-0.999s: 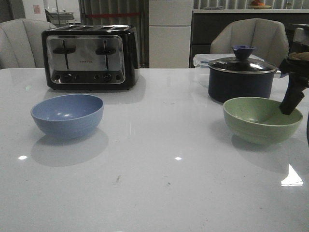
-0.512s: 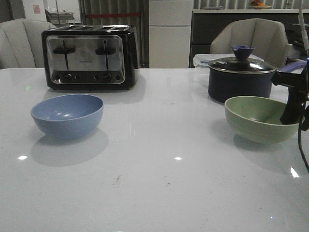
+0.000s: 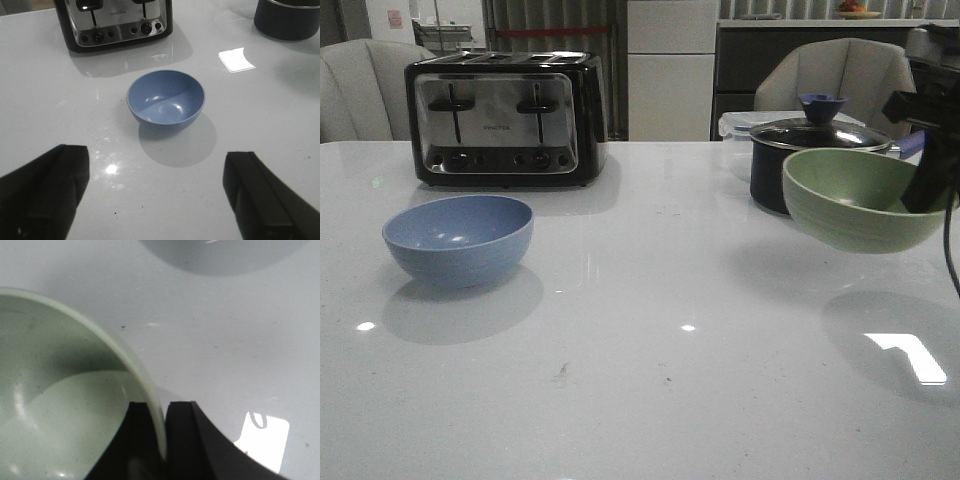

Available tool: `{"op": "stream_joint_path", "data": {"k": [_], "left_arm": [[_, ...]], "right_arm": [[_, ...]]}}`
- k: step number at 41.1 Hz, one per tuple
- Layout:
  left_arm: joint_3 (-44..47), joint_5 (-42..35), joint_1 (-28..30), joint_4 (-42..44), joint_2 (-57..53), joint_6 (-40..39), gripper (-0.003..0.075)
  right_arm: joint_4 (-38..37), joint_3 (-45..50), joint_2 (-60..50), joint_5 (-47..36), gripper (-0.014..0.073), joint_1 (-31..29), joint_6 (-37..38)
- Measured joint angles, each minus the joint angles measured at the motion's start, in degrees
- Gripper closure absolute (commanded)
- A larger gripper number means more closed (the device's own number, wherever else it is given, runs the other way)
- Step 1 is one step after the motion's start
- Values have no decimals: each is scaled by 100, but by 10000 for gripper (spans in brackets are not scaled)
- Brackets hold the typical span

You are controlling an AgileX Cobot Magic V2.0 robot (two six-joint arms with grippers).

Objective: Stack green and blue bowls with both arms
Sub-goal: 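Grip the green bowl rim, lift and carry it toward the table center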

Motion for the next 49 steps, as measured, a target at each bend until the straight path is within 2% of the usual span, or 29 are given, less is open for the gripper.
{"op": "stream_joint_path", "data": {"k": [7, 16, 23, 29, 37, 45, 49], "left_arm": [[0, -4, 0, 0, 0, 0, 120], [0, -13, 0, 0, 0, 0, 120], [0, -13, 0, 0, 0, 0, 120], [0, -13, 0, 0, 0, 0, 120], [0, -13, 0, 0, 0, 0, 120], [0, -13, 0, 0, 0, 0, 120], [0, -13, 0, 0, 0, 0, 120]], "right_arm": [[-121, -8, -249, 105, 542, 962, -38], [-794, -8, -187, 133, 533, 2398, 43], [-1209, -8, -14, 47, 533, 3095, 454], [-1244, -8, 118, -31, 533, 3360, 519], [-1245, -8, 405, -135, 526, 3398, 524], [-1256, -8, 473, -251, 326, 3398, 546], [-1256, -8, 473, -331, 267, 3398, 546]]}}
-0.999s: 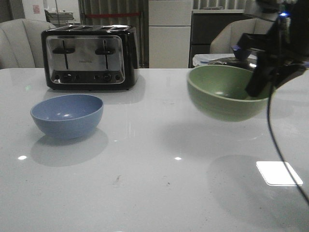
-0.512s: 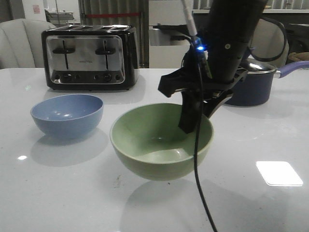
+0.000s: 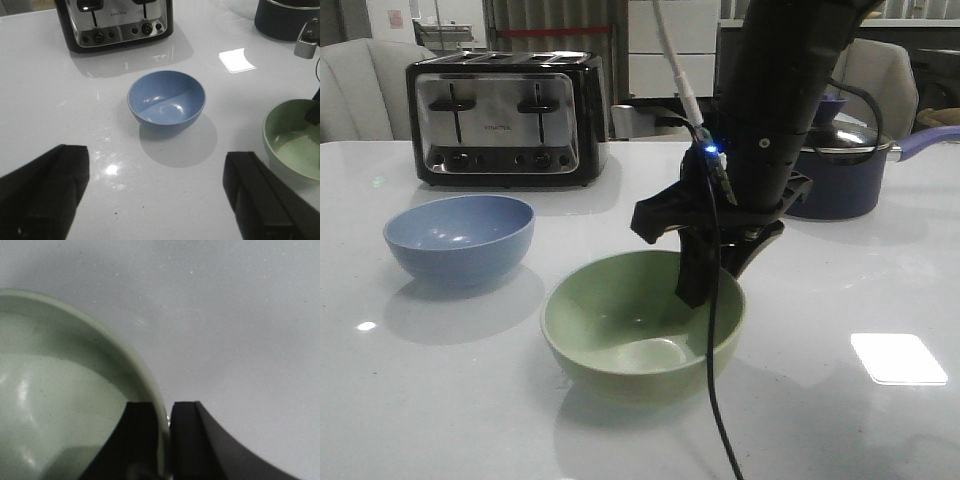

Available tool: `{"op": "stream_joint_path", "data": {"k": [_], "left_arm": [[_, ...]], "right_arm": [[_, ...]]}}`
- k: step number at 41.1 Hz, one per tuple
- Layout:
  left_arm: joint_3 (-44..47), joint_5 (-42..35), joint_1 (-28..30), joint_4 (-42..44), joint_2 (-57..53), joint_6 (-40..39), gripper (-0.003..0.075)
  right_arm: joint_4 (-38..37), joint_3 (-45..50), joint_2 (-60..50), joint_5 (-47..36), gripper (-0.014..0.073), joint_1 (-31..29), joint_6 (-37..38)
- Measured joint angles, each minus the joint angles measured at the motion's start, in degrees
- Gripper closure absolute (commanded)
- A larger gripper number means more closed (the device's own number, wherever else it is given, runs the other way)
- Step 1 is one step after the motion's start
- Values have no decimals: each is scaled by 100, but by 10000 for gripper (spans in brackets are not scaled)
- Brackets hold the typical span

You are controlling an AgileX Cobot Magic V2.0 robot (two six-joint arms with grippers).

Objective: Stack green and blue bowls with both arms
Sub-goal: 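Grip the green bowl rim, lift and carry it toward the table center, then release the green bowl and raise the right gripper away, then lower the left gripper onto the rim of the light blue bowl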

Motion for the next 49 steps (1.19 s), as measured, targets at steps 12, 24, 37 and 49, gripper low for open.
{"op": "stream_joint_path", "data": {"k": [12, 24, 37, 49], "left_arm": [[0, 0, 0, 0, 0, 0, 120], [0, 0, 0, 0, 0, 0, 120], [0, 0, 0, 0, 0, 0, 120], [0, 0, 0, 0, 0, 0, 120]], "right_arm": [[0, 0, -75, -138, 250, 0, 4], [0, 407, -1405, -414, 252, 0, -14], [0, 1793, -3627, -644, 252, 0, -85], [-8, 2965, -5338, -644, 252, 0, -106]]}}
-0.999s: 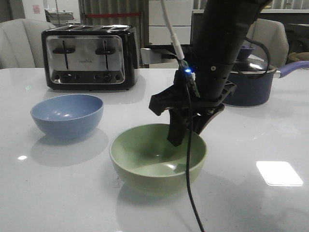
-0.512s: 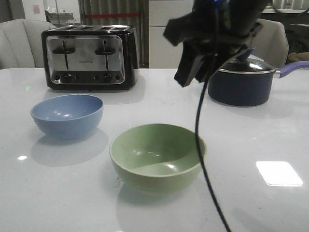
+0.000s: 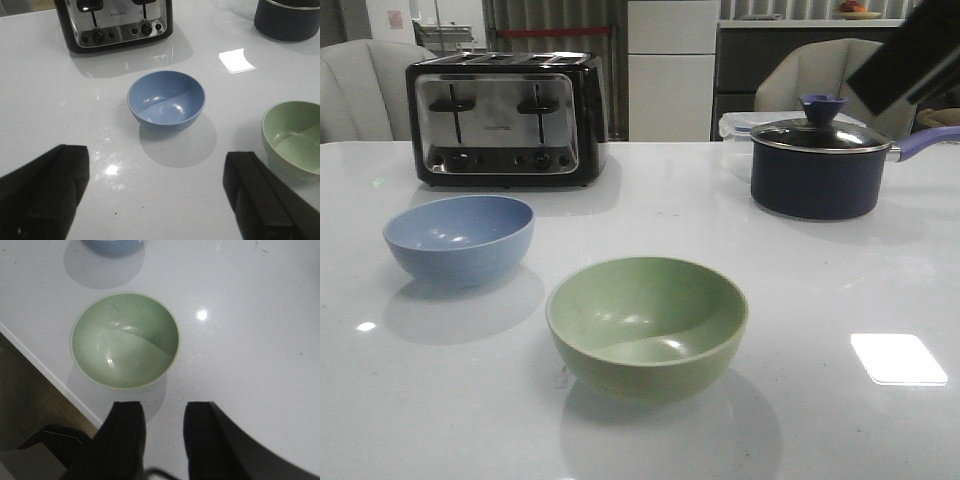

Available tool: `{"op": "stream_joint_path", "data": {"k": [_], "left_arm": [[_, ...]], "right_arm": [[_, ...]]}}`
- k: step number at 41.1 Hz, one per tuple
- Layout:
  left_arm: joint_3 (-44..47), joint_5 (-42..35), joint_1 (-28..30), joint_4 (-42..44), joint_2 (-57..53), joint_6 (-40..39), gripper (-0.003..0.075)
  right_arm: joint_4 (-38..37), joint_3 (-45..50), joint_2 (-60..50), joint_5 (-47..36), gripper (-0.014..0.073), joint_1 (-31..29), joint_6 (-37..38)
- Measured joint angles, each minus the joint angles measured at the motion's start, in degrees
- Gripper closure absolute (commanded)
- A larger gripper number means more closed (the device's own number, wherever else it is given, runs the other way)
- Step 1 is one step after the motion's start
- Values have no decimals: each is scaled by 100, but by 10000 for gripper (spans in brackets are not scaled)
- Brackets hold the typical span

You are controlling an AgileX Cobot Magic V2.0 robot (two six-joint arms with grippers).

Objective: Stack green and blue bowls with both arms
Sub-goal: 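Lower the left gripper onto the rim of the light blue bowl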

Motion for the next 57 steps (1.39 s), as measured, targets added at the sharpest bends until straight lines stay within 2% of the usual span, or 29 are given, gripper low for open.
{"op": "stream_joint_path", "data": {"k": [9, 16, 27, 32, 44, 57], "left_arm": [[0, 0, 0, 0, 19, 0, 120], [-240, 429, 0, 0, 557, 0, 120], [-1112, 912, 0, 0, 2363, -233, 120], [-1577, 912, 27, -13, 3377, -385, 120], [-2886, 872, 547, -189, 5704, -447, 120], [-4205, 667, 697, -339, 7541, -447, 120]], "right_arm": [[0, 578, -890, 66, 252, 0, 0], [0, 667, -1164, 108, 252, 0, -13], [-3, 691, -1164, 117, 252, 0, -13], [-3, 691, -1164, 122, 252, 0, -13], [-3, 691, -1164, 122, 252, 0, -13], [-3, 691, -1164, 122, 252, 0, -13]]}}
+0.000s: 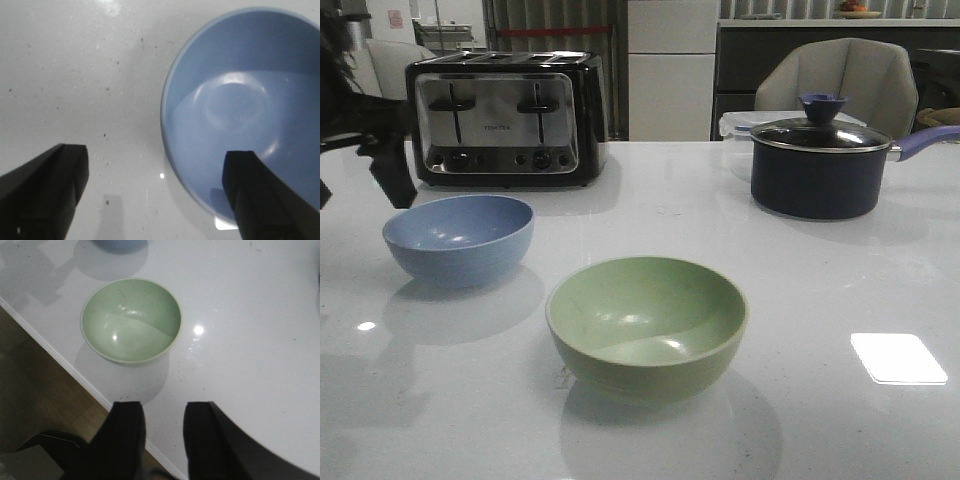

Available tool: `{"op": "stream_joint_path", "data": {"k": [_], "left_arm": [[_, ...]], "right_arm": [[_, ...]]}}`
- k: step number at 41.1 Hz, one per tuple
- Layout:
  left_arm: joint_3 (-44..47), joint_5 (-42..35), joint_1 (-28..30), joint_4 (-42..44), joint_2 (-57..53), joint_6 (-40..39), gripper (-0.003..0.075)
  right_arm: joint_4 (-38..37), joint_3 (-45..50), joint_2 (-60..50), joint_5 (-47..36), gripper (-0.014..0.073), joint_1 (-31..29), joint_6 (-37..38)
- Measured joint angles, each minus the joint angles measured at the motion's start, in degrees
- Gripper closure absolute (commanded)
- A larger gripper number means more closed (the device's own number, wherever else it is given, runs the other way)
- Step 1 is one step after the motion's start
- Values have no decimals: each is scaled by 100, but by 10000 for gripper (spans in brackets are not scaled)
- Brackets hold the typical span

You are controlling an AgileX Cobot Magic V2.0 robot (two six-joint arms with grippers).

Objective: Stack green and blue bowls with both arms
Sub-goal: 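Lower the left gripper onto the rim of the light blue bowl, then lift the blue bowl with the left gripper and lower it into the green bowl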

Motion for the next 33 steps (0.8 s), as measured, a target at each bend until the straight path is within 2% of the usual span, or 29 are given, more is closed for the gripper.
{"op": "stream_joint_path", "data": {"k": [4, 8, 17, 25, 28, 33], "left_arm": [[-295, -34, 0, -33, 445, 0, 134], [-528, -83, 0, -56, 767, 0, 202], [-660, -174, 0, -54, 1023, 0, 430], [-681, -214, 0, -57, 1023, 0, 591], [-692, -170, 0, -67, 1023, 0, 631], [-803, 85, 0, -67, 1023, 45, 627]], "right_arm": [[0, 0, 0, 0, 252, 0, 0], [0, 0, 0, 0, 252, 0, 0], [0, 0, 0, 0, 252, 0, 0], [0, 0, 0, 0, 252, 0, 0], [0, 0, 0, 0, 252, 0, 0], [0, 0, 0, 0, 252, 0, 0]]}}
